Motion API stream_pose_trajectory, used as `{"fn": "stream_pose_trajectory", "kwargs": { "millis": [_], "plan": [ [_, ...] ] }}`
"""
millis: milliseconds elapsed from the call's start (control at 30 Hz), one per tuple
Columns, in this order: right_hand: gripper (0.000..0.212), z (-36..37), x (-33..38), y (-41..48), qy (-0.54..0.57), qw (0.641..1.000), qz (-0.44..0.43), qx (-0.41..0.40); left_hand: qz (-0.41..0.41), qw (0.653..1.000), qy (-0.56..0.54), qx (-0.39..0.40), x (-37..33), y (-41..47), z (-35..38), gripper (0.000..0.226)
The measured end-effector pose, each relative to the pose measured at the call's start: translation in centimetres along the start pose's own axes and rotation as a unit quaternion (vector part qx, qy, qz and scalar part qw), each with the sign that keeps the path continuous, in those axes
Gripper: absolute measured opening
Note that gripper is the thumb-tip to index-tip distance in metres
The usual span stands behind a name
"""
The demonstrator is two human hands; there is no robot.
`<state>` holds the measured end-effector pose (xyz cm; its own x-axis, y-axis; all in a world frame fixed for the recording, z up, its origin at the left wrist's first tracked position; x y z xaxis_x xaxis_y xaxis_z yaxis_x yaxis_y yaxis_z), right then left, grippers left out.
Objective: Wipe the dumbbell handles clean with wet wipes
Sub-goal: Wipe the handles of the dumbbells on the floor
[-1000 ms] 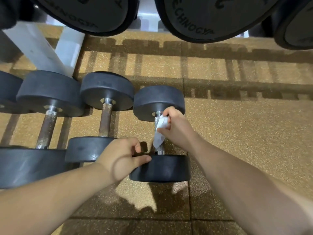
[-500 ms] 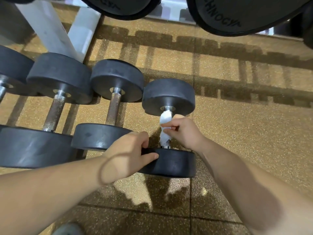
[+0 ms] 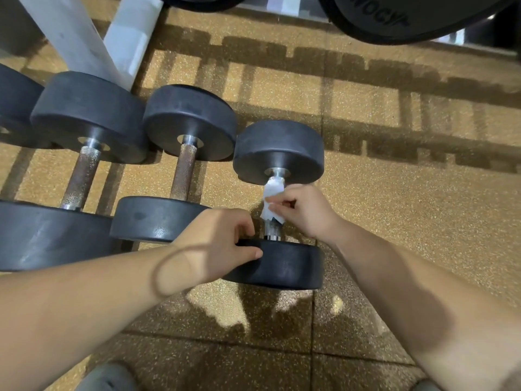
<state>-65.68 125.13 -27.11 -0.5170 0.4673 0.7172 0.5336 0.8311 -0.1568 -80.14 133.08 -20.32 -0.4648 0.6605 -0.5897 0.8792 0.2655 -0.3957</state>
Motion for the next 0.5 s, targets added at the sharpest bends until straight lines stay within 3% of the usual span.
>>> {"fn": "stream_pose_trajectory", "kwargs": {
  "millis": [133, 233, 333, 500],
  "plan": [
    [0.016, 1.2, 0.0, -0.9, 0.033, 0.998, -0.004, 0.047, -0.020, 0.997, -0.076, 0.022, 0.2, -0.2, 1.4, 0.024],
    [0.015, -0.5, 0.8, 1.1, -0.018, 0.999, -0.021, -0.025, -0.025, 0.993, -0.113, 0.028, 0.6, -0.1, 2.1, 0.028],
    [0.017, -1.6, -0.7, 2.1, 0.006, 0.997, 0.047, -0.060, -0.026, 0.990, -0.138, 0.031, 1.0, -0.2, 2.4, 0.028],
    [0.017, 0.3, -0.1, -0.3, 0.039, 0.999, 0.009, 0.036, -0.023, 0.988, -0.144, 0.042, 1.1, -0.1, 2.5, 0.027]
  ]
}}
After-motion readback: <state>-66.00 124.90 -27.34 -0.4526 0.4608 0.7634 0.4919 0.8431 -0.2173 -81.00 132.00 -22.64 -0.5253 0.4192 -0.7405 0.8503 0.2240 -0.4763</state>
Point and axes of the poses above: each hand's wrist, its own y-axis towards the middle knuckle, its own z-axis out of the palm, x = y × z, the point moved 10 cm from there along y, towards the middle knuckle, and after that the axes turned 2 degrees about y, right-handed, at the moved point
